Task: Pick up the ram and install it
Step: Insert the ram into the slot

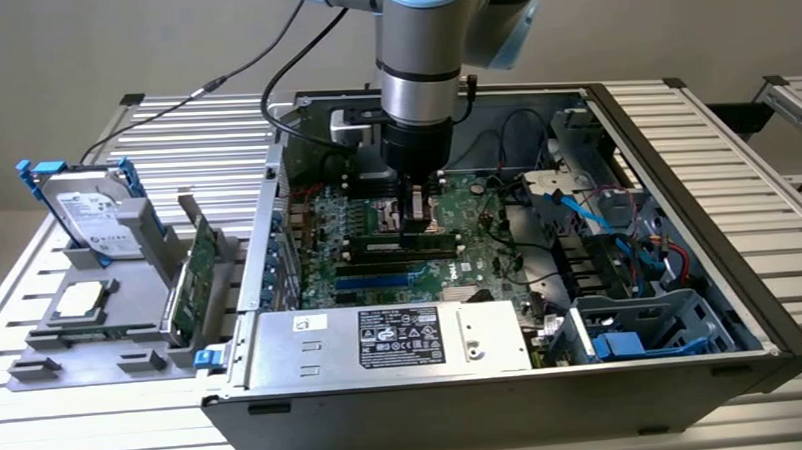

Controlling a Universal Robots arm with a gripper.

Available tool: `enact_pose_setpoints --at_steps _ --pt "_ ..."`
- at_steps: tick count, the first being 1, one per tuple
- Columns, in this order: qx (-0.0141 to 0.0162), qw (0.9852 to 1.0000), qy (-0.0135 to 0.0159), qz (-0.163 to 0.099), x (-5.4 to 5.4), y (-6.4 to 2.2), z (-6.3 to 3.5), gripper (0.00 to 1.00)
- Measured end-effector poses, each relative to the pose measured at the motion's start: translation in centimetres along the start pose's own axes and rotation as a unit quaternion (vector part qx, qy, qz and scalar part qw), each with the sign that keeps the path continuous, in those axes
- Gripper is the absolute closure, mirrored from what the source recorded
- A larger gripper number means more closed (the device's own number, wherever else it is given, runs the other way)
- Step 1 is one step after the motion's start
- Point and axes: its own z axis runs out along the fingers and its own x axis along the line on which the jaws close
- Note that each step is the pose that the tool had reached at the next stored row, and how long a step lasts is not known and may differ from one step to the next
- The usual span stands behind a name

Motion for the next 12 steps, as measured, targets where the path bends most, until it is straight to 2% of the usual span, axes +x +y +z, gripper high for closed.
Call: enact_pose_setpoints --at_steps 6,12 --pt "0.0003 1.0 0.0057 -0.001 -0.08 0.0 -0.01 0.87" --pt "0.0003 1.0 0.007 -0.001 -0.24 0.01 -0.01 0.87"
